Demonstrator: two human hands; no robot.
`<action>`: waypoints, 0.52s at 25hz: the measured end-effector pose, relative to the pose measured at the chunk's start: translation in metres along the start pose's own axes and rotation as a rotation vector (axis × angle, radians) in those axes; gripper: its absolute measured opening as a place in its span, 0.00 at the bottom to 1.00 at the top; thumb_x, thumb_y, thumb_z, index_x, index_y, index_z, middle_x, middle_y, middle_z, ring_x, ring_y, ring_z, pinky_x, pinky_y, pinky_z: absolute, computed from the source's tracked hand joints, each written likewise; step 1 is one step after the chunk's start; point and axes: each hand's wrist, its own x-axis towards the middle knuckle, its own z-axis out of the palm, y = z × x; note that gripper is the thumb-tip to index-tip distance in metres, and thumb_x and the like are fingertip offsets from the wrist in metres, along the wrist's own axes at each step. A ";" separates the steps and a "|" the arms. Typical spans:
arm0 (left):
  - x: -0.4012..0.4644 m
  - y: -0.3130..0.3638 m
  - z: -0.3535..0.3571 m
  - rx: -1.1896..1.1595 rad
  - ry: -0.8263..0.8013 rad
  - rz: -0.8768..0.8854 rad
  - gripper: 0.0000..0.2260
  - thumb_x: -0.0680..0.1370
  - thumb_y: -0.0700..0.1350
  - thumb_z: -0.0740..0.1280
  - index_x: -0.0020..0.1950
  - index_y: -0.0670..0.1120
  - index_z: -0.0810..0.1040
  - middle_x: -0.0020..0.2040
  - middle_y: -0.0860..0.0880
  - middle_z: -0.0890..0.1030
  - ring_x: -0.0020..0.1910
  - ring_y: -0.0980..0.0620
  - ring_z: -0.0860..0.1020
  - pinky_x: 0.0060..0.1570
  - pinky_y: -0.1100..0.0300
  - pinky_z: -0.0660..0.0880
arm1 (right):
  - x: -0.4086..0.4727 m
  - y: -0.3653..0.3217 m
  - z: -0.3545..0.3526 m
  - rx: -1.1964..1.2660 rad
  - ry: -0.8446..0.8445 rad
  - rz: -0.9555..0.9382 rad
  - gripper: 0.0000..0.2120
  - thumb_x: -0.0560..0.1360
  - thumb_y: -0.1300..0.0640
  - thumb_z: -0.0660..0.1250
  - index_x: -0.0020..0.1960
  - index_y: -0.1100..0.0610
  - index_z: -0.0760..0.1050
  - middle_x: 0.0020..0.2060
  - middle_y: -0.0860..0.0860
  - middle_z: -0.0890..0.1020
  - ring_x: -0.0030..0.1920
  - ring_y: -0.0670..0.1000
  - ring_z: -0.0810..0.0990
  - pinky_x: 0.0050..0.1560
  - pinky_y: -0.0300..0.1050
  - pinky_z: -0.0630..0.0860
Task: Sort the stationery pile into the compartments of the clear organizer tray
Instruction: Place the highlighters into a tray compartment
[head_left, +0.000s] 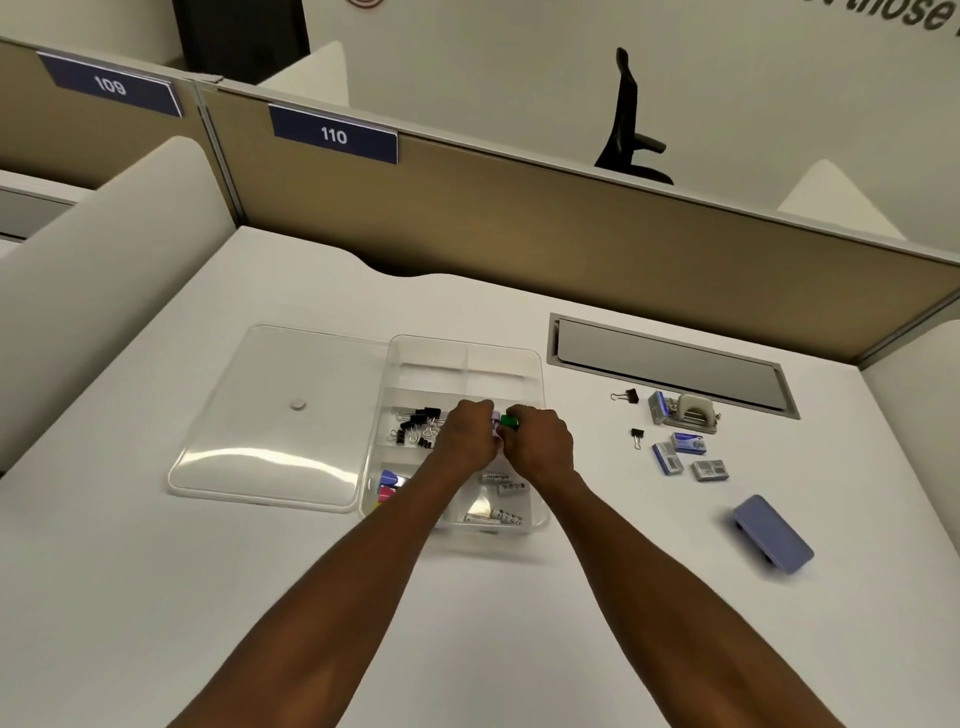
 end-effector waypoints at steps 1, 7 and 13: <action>0.001 -0.001 0.002 0.014 0.001 0.005 0.08 0.71 0.43 0.70 0.47 0.41 0.78 0.47 0.41 0.81 0.45 0.41 0.80 0.40 0.56 0.75 | 0.000 0.001 0.000 -0.022 -0.017 -0.022 0.09 0.75 0.54 0.67 0.51 0.55 0.81 0.45 0.54 0.85 0.47 0.58 0.83 0.42 0.44 0.75; 0.000 -0.002 0.014 0.066 0.068 0.058 0.12 0.74 0.40 0.69 0.57 0.42 0.79 0.53 0.42 0.78 0.51 0.42 0.78 0.49 0.50 0.77 | 0.000 0.015 0.005 0.010 0.026 -0.071 0.16 0.74 0.60 0.67 0.62 0.56 0.78 0.52 0.56 0.84 0.53 0.59 0.82 0.49 0.45 0.75; -0.003 -0.006 0.015 0.038 0.119 0.090 0.12 0.73 0.38 0.68 0.56 0.42 0.80 0.53 0.43 0.79 0.52 0.42 0.78 0.50 0.49 0.77 | -0.011 0.015 0.003 0.106 0.057 -0.086 0.11 0.75 0.61 0.66 0.54 0.56 0.83 0.47 0.54 0.84 0.48 0.56 0.81 0.45 0.43 0.74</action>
